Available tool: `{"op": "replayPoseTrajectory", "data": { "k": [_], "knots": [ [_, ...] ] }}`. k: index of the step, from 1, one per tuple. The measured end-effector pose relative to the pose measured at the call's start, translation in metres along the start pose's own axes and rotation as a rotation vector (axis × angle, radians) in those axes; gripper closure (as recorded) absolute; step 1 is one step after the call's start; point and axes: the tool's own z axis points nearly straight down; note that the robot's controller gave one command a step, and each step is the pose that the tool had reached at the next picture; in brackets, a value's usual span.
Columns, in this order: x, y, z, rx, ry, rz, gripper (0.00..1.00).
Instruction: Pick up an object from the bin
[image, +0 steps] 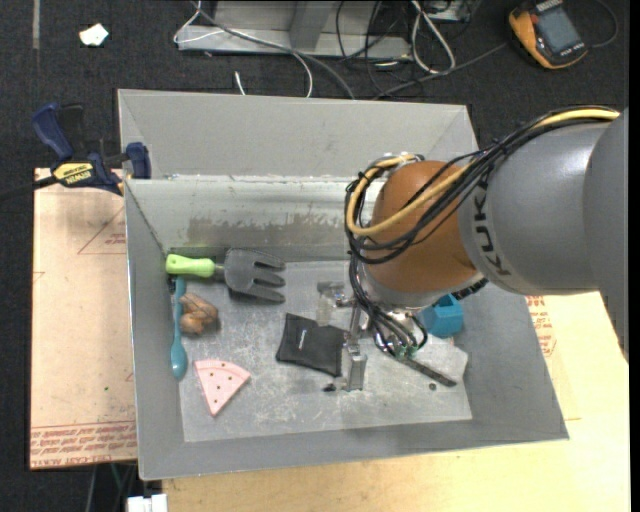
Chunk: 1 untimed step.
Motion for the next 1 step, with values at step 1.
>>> {"op": "replayPoseTrajectory", "data": {
  "k": [1],
  "knots": [
    [-0.0078,-0.0073,0.0155,-0.001,-0.011,0.016,0.0]
  ]
}}
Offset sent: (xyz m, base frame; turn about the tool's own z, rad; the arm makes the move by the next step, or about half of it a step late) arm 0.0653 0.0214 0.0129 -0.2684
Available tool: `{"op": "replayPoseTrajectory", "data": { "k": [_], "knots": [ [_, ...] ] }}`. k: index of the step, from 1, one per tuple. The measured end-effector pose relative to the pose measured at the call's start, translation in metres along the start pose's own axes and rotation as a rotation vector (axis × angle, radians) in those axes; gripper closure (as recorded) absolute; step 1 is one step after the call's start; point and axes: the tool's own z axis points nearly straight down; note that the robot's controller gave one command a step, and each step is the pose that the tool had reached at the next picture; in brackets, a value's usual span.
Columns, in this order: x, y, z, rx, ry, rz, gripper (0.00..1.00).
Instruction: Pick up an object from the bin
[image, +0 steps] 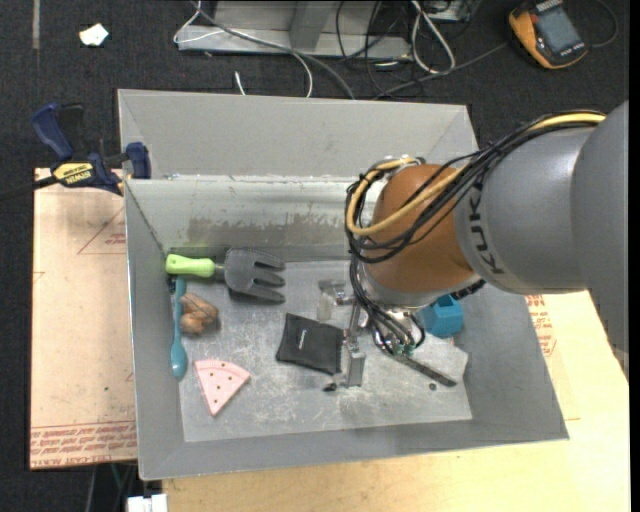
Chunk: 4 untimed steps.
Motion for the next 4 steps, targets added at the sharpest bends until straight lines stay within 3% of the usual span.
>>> {"op": "replayPoseTrajectory", "data": {
  "k": [1,2,3,4],
  "knots": [
    [-0.035,0.014,-0.001,0.0,0.011,-0.189,0.0],
    [-0.033,0.01,0.012,-0.001,0.005,-0.216,0.0],
    [-0.048,-0.004,0.028,-0.001,0.0,0.056,0.0],
    [-0.037,-0.006,0.045,-0.003,0.004,0.003,0.0]
  ]
}}
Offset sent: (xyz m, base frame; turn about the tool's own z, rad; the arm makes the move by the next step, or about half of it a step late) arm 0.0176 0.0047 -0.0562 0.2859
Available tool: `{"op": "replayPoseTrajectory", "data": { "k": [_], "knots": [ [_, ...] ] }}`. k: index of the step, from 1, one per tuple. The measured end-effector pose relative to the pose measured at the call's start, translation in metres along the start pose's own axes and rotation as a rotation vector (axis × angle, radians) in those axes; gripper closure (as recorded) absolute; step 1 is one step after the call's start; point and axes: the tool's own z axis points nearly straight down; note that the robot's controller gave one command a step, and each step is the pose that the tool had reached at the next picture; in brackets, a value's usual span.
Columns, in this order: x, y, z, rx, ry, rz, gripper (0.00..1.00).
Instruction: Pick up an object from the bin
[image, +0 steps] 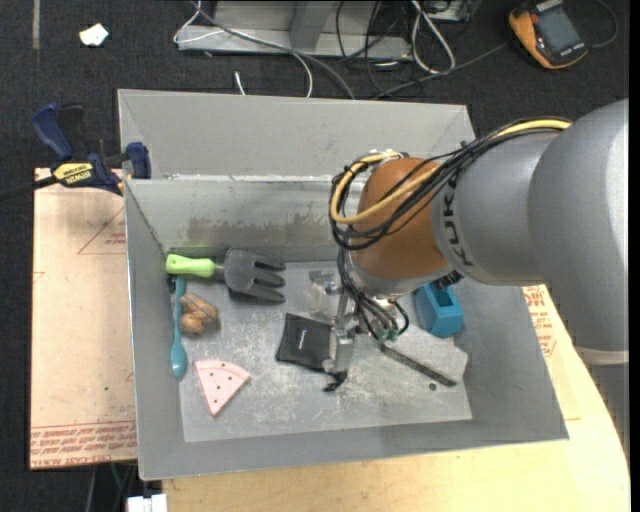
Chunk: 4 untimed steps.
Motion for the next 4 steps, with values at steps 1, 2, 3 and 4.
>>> {"op": "replayPoseTrajectory", "data": {
  "k": [1,2,3,4],
  "knots": [
    [-0.0097,-0.0107,0.0098,-0.001,-0.008,-0.643,1.0],
    [-0.0093,-0.0119,0.0107,0.0,-0.007,-0.642,0.0],
    [-0.0093,-0.0123,0.0104,0.0,-0.006,-0.642,1.0],
    [-0.0093,-0.0123,0.0103,0.0,-0.006,-0.642,1.0]
  ]
}}
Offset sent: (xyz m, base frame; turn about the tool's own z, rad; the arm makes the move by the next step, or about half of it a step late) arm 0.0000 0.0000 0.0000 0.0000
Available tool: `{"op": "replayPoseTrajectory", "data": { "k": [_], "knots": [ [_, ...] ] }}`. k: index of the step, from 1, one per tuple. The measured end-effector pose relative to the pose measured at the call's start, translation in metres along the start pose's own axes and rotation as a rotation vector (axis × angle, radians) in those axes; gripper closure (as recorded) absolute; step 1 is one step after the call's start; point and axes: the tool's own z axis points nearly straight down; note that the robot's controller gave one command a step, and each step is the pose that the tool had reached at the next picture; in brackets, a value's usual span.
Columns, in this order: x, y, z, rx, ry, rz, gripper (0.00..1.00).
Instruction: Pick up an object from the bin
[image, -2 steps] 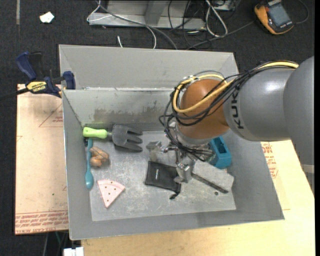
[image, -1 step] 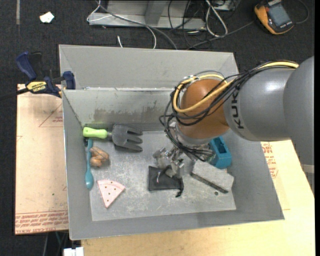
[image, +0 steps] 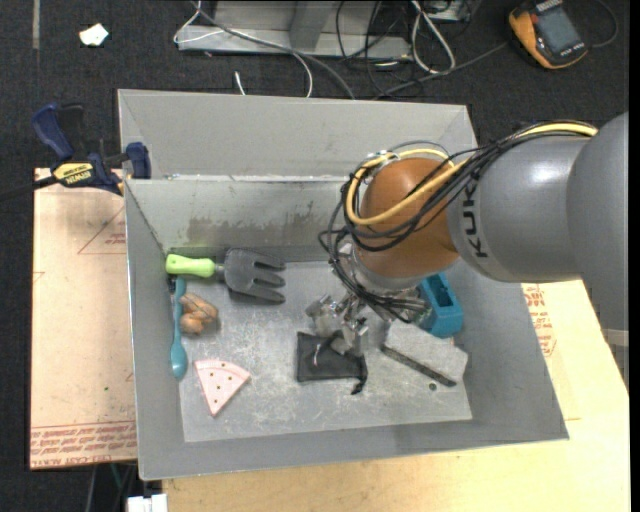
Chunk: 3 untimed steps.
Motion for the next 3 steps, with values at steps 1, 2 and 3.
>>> {"op": "replayPoseTrajectory", "data": {
  "k": [1,2,3],
  "knots": [
    [0.001,0.002,-0.027,-0.006,0.008,0.019,1.0],
    [0.001,0.008,-0.069,-0.002,0.003,0.006,1.0],
    [0.002,0.017,-0.122,-0.002,0.0,-0.184,1.0]
  ]
}}
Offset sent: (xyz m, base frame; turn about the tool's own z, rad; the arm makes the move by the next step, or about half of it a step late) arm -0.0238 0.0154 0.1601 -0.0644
